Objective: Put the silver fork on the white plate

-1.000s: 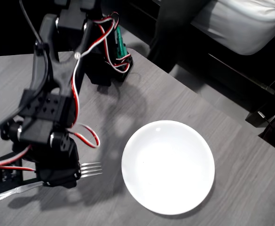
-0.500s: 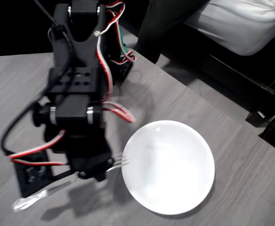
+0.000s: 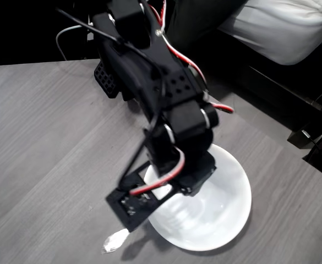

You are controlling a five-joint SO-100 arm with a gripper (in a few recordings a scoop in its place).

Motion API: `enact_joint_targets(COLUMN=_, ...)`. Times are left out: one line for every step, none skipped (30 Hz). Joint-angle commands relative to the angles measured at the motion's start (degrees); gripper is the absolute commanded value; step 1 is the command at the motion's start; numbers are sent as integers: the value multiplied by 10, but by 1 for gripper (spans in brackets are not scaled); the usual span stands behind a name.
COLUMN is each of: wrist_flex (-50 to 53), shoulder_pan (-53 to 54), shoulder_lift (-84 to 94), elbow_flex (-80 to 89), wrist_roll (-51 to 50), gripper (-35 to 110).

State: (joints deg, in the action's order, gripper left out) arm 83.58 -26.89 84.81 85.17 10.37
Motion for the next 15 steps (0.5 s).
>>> enact_joint_targets(wrist_flex=-11, shoulder_pan=-23, shoulder_lift=-31, elbow_flex=-47, wrist_roll=-5, gripper=0)
enact_joint_targets(wrist_flex=-11, shoulder_pan=-25, shoulder_lift=-44, elbow_flex=-54, wrist_roll=-7, gripper=0)
enact_joint_targets(wrist_flex=-12, shoulder_pan=-25, shoulder_lift=-57, elbow_flex=-63, wrist_roll=-8, gripper=0)
enact_joint_targets(wrist_flex=-13, shoulder_pan=-25, shoulder_lift=-70, elbow_flex=-72, wrist_roll=-9, gripper=0)
enact_joint_targets(wrist_flex=-14, shoulder_pan=-26, shoulder_lift=-83, elbow_flex=-80, wrist_roll=-10, gripper=0)
enact_joint_targets(wrist_flex=-16, shoulder_pan=-27, shoulder_lift=-94, elbow_flex=-86, wrist_roll=-10, gripper=0)
enact_joint_targets(wrist_flex=-19, shoulder_pan=-29, shoulder_lift=-105, elbow_flex=-90, wrist_roll=-10, gripper=0)
enact_joint_targets(wrist_flex=-24, shoulder_pan=-31, shoulder_lift=-114, elbow_flex=-91, wrist_roll=-10, gripper=0)
enact_joint_targets(wrist_flex=-28, shoulder_pan=-32, shoulder_lift=-123, elbow_flex=-91, wrist_roll=-10, gripper=0)
enact_joint_targets(wrist_flex=-32, shoulder_pan=-34, shoulder_lift=-134, elbow_flex=-91, wrist_roll=-10, gripper=0)
enact_joint_targets(wrist_flex=-36, shoulder_pan=-36, shoulder_lift=-143, elbow_flex=-92, wrist_roll=-10, gripper=0)
enact_joint_targets(wrist_flex=-40, shoulder_pan=-38, shoulder_lift=-152, elbow_flex=-92, wrist_roll=-10, gripper=0)
enact_joint_targets(wrist_flex=-43, shoulder_pan=-40, shoulder_lift=-160, elbow_flex=-92, wrist_roll=-10, gripper=0)
enact_joint_targets(wrist_flex=-46, shoulder_pan=-41, shoulder_lift=-169, elbow_flex=-92, wrist_roll=-11, gripper=0)
enact_joint_targets(wrist_flex=-47, shoulder_pan=-43, shoulder_lift=-176, elbow_flex=-93, wrist_roll=-11, gripper=1)
